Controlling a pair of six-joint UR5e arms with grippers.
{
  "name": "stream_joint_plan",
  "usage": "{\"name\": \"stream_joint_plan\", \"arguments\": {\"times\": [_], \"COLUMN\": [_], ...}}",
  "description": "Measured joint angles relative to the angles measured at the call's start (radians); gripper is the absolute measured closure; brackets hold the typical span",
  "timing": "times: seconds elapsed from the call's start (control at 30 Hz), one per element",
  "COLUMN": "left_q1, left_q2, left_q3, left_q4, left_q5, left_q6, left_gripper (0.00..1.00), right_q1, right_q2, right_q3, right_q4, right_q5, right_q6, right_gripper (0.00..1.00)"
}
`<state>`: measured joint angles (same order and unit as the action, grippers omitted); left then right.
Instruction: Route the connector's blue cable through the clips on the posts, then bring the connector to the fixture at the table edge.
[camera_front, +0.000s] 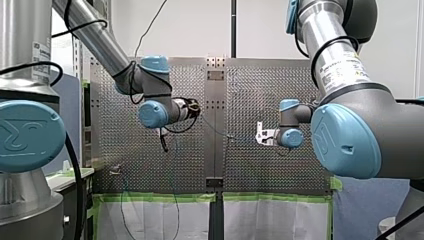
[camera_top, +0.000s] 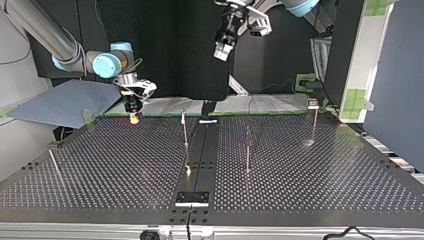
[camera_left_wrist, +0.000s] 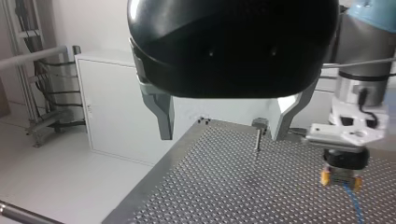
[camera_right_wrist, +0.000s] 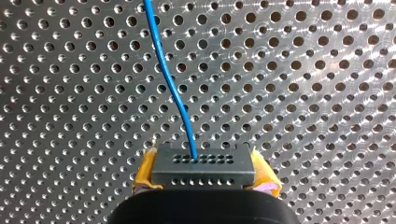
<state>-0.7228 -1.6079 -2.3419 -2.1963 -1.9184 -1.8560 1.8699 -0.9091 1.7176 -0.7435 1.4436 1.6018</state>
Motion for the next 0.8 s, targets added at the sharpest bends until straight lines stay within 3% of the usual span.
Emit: {"name": "stream_joint_plan", "arguments": {"times": [0.3, 0.43, 0.8], "left_q1": [0.003, 0.003, 0.004], "left_q2": [-0.031, -0.032, -0.031], "left_q3": [-0.075, -0.113, -0.213], "left_q4": [0.075, 0.092, 0.126], "left_q5": [0.000, 0.000, 0.003], "left_q6": [0.000, 0.000, 0.007], "left_gripper": [0.00, 0.00, 0.00], "right_q1": [-0.004, -0.012, -0.026], "right_q2": [-0.002, -0.019, -0.102], "right_q3": [-0.002, -0.005, -0.004], "right_q4": [0.006, 0.027, 0.100], "right_q5": [0.002, 0.022, 0.078], "right_q6": [-0.002, -0.003, 0.031], "right_gripper": [1.00, 1.00, 1.00]}}
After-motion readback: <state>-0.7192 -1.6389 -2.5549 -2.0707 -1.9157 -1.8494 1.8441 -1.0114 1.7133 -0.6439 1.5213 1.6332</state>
